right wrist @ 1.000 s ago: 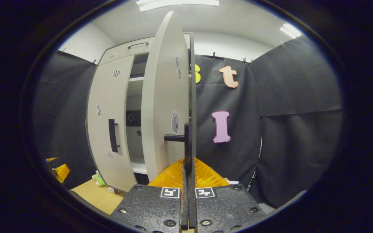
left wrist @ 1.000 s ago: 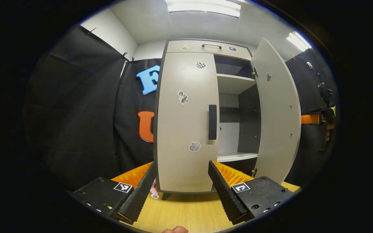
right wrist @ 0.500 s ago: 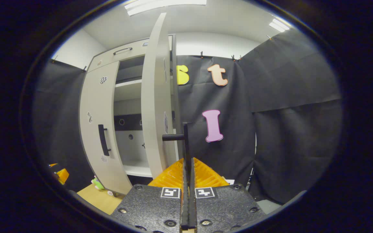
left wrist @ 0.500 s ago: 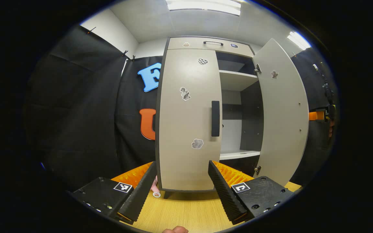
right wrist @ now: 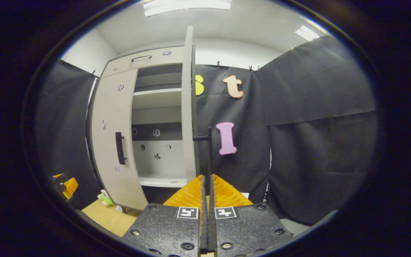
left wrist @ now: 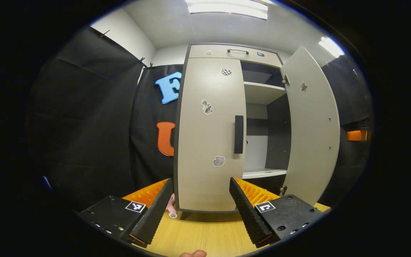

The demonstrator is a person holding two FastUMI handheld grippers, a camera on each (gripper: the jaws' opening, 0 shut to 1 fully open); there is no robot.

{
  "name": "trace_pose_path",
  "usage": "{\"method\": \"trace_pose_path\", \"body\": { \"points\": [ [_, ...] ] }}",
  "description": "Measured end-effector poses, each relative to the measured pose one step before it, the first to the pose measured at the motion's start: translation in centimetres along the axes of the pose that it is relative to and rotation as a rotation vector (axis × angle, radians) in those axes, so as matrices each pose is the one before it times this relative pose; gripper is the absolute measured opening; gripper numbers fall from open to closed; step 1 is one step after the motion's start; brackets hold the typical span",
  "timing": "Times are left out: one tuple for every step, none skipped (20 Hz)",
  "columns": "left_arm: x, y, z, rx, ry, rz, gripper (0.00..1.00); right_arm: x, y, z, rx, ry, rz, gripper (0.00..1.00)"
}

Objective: Open the right door of the double-door shoe cabinet with the right hand, and open the left door with the left hand.

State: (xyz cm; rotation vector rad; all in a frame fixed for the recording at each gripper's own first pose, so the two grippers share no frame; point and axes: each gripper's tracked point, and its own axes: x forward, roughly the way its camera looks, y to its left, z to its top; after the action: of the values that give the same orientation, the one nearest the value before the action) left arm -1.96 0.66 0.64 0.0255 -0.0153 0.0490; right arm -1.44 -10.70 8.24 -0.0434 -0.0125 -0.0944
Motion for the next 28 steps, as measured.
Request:
{"method": "trace_pose_path", "body": {
  "points": [
    [-0.105,-0.109,-0.123,0.00895,0.00326,-0.00391,0.95,-0.378,1.195,-0.543,-0.00425,0.01188,0.02859,0.04],
    [-0.068,-0.174,-0.102,0.00317,0.00038,-0.00352,0.95,-0.127,0.805,-0.457,-0.00792,0.01013,0.01666,0.04],
    [-0.089,-0.441,-0.190,-0.00352,0.00247,-0.01171,0.95,-0.019,0.621,-0.288,-0.01272,0.00783,0.00900,0.04],
    [-0.032,-0.488,-0.071,-0.00542,0.00407,-0.01283,0.95,0.036,0.624,-0.272,-0.00818,0.00469,0.00797,0.04],
    [-0.031,-0.257,0.005,-0.00332,0.00220,-0.00672,0.95,0.060,0.824,0.012,0.00049,-0.00103,0.01542,0.04],
    [-0.093,-0.106,0.171,-0.00002,-0.00441,-0.00116,0.95,0.193,0.777,-0.045,0.00300,-0.00124,0.01865,0.04],
    [0.046,0.058,0.332,0.00118,-0.00834,0.00066,0.95,0.070,0.695,0.003,0.00820,-0.00054,0.02157,0.04],
    [-0.012,-0.050,0.250,0.00170,-0.00768,0.00201,0.95,0.123,0.497,-0.086,0.00863,0.00094,0.01942,0.04],
    [0.008,0.018,0.265,0.00209,-0.00588,0.00131,0.95,0.088,0.338,-0.043,0.00262,0.00350,0.01597,0.04],
    [-0.010,-0.046,0.107,0.00341,-0.00322,0.00207,0.95,0.011,0.082,-0.066,0.00020,0.00397,0.00983,0.04],
    [0.001,0.002,0.164,0.00410,-0.00451,0.00316,0.95,-0.015,0.173,0.079,0.00309,-0.00803,0.01035,0.04],
    [0.000,0.004,0.118,0.00433,-0.00414,0.00295,0.95,0.072,0.217,0.277,0.00753,-0.01268,0.00754,0.04],
    [0.055,0.045,0.124,0.00371,-0.00177,0.00279,0.95,-0.002,0.003,0.053,0.00717,-0.00761,0.00093,0.09],
    [-0.016,-0.012,0.017,0.00199,0.00034,0.00208,0.95,0.076,-0.046,-0.064,0.00432,-0.00259,0.00013,0.15],
    [-0.010,-0.099,-0.091,0.00110,0.00196,-0.00023,0.95,0.097,-0.121,-0.020,-0.00205,-0.00042,-0.00409,0.29],
    [0.102,-0.102,-0.010,0.00008,0.00095,-0.00031,0.95,0.099,-0.032,-0.040,-0.00426,0.00115,-0.00272,0.36],
    [0.130,-0.081,0.007,-0.00089,0.00059,0.00030,0.95,0.091,0.062,-0.123,-0.00539,0.00380,-0.00154,0.48],
    [0.106,0.041,0.104,-0.00130,-0.00339,0.00244,0.95,0.091,0.136,-0.195,-0.00302,0.00278,0.00158,0.54],
    [0.143,-0.011,0.211,-0.00141,-0.00361,0.00037,0.95,0.086,0.124,-0.012,-0.00248,-0.00149,0.00202,0.62],
    [0.220,-0.229,0.243,0.00012,-0.00180,-0.00379,0.95,0.096,0.220,-0.080,-0.00481,-0.00122,0.00692,0.66],
    [0.245,-0.272,0.211,0.00347,-0.00241,-0.00566,0.95,0.021,0.195,-0.227,-0.01004,0.00508,0.00636,0.73],
    [0.275,-0.148,0.157,0.00659,-0.00120,-0.00459,0.95,0.062,0.171,-0.151,-0.00816,0.00256,0.00406,0.73],
    [0.339,-0.121,0.193,0.00836,-0.00382,-0.00301,0.95,0.051,0.083,-0.032,-0.00557,0.00046,0.00262,0.75],
    [0.236,-0.196,0.163,0.00676,-0.00410,-0.00213,0.95,0.155,0.105,-0.130,-0.00358,0.00162,0.00489,0.76],
    [0.477,-0.288,0.253,0.00111,-0.00200,-0.00626,0.95,0.040,0.065,-0.085,0.00135,0.00154,0.00385,0.76],
    [0.418,-0.396,0.116,-0.00704,-0.00146,-0.01153,0.95,-0.031,0.025,-0.069,0.00211,0.00101,0.00458,0.76],
    [0.505,-0.627,0.074,-0.02401,0.00209,-0.02047,0.95,-0.005,-0.022,-0.040,-0.00096,0.00140,0.00207,0.76],
    [0.753,-1.039,0.417,-0.03915,-0.00557,-0.04178,0.95,0.044,-0.240,-0.062,-0.00121,-0.00067,-0.00268,0.76]
  ]
}}
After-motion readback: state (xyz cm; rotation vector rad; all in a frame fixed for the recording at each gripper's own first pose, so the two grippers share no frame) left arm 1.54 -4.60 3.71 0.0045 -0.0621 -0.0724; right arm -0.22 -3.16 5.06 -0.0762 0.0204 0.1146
